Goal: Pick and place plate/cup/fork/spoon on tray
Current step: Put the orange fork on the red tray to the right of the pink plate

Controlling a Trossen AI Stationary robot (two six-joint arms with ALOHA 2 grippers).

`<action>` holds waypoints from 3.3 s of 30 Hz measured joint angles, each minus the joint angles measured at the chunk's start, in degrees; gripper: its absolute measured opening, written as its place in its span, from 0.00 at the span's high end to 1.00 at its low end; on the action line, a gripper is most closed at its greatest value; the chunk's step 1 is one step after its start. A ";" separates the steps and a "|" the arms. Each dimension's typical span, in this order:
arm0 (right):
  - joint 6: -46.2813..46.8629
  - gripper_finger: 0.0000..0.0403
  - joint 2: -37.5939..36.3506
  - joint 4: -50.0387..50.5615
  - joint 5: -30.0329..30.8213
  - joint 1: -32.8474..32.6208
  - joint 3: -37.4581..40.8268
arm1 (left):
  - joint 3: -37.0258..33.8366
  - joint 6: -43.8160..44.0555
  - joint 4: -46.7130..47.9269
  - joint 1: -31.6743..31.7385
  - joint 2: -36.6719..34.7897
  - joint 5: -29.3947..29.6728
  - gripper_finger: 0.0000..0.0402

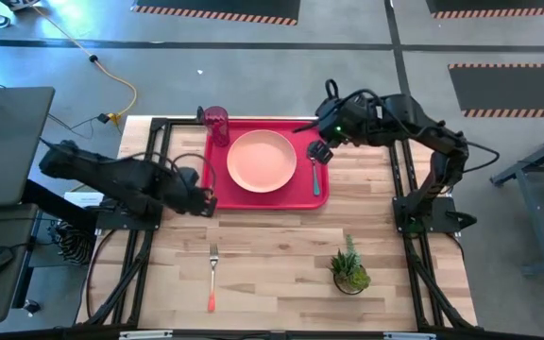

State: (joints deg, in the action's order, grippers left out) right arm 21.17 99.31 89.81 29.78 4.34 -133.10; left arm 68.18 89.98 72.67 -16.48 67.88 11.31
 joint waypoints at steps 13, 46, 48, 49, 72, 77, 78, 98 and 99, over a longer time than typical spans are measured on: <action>-5.97 0.83 -0.04 -0.08 -1.31 0.94 0.00 | 0.00 21.20 -0.59 -10.68 11.92 -0.67 0.75; -6.71 0.83 0.00 -1.19 -1.26 0.94 0.02 | 0.00 42.00 -16.17 -20.44 31.70 -5.27 0.75; -6.71 0.83 0.00 -1.19 -1.26 0.94 0.02 | 0.00 42.00 -16.44 -20.44 32.78 -5.52 0.75; -6.71 0.83 0.00 -1.19 -1.28 0.94 0.02 | 0.00 42.04 -16.52 -20.44 33.32 -6.05 0.75; -6.71 0.83 0.02 -1.19 -1.74 0.94 0.04 | 0.16 42.37 -21.67 -20.23 41.94 -11.92 0.75; -7.31 0.83 0.02 -1.28 -1.72 0.94 0.04 | 0.20 42.37 -21.99 -20.20 42.28 -12.12 0.75; -7.31 0.83 0.02 -1.28 -1.72 0.94 0.04 | 0.20 42.27 -21.99 -20.20 42.31 -12.11 0.75; -7.26 0.83 0.02 -1.32 -1.70 0.92 0.04 | -0.13 39.38 -23.50 -18.67 37.20 -5.89 0.99; -7.26 0.83 0.02 -1.32 -1.70 0.92 0.04 | -0.13 38.87 -23.48 -18.44 36.47 -4.40 0.99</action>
State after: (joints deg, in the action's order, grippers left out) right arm 13.91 99.33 88.49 28.08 5.26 -133.05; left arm 68.05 128.85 49.19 -34.93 104.35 6.91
